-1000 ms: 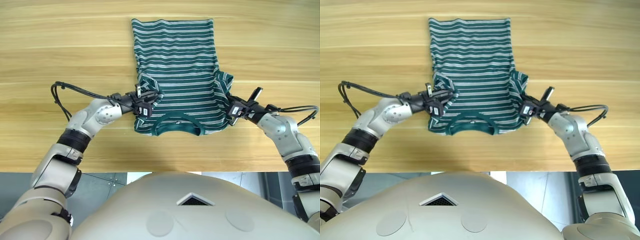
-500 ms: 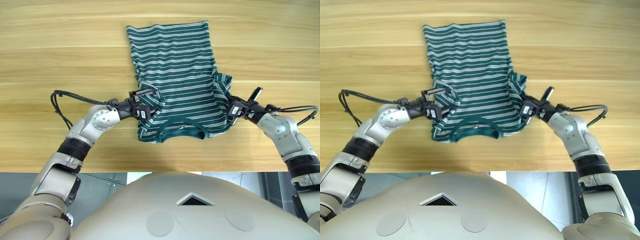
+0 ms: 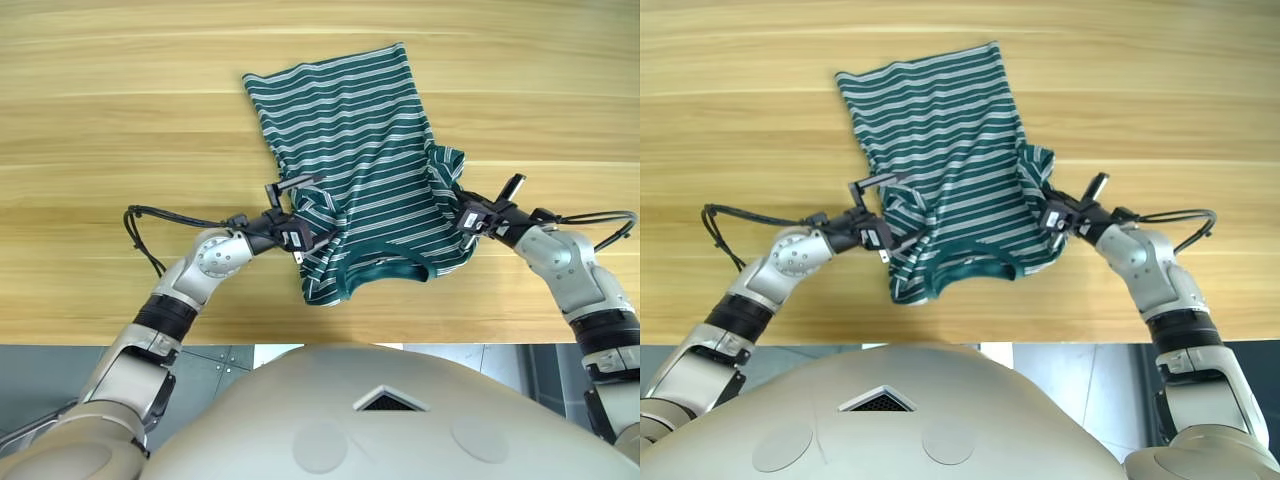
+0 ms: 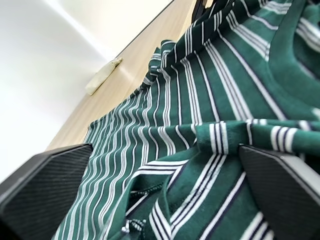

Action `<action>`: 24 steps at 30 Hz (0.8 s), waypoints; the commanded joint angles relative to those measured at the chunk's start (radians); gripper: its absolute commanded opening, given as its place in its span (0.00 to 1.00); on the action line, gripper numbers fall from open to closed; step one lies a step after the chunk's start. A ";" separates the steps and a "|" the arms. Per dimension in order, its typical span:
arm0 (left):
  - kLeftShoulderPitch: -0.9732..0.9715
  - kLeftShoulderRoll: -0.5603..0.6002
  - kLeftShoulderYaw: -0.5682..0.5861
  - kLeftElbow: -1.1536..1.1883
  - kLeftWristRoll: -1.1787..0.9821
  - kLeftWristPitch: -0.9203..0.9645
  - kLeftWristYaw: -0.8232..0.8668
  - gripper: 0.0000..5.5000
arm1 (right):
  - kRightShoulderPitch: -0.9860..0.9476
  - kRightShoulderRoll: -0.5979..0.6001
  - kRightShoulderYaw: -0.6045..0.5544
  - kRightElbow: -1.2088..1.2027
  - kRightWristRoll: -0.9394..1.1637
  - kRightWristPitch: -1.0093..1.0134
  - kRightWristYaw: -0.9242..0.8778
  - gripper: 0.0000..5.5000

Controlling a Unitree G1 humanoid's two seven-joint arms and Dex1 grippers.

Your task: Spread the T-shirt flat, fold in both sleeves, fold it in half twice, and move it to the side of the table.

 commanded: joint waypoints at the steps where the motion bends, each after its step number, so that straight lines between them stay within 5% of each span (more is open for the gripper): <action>1: -0.046 0.041 0.013 0.125 0.108 0.027 0.049 0.98 | 0.019 -0.027 -0.040 0.006 -0.007 0.030 -0.007 0.00; 16: -0.067 0.062 -0.027 0.253 0.167 0.000 0.101 0.98 | -0.002 -0.058 -0.212 0.023 0.040 0.025 -0.097 0.00; 24: -0.074 0.069 -0.021 0.251 0.160 -0.003 0.111 0.98 | 0.071 -0.078 -0.128 0.058 0.002 0.044 0.033 0.25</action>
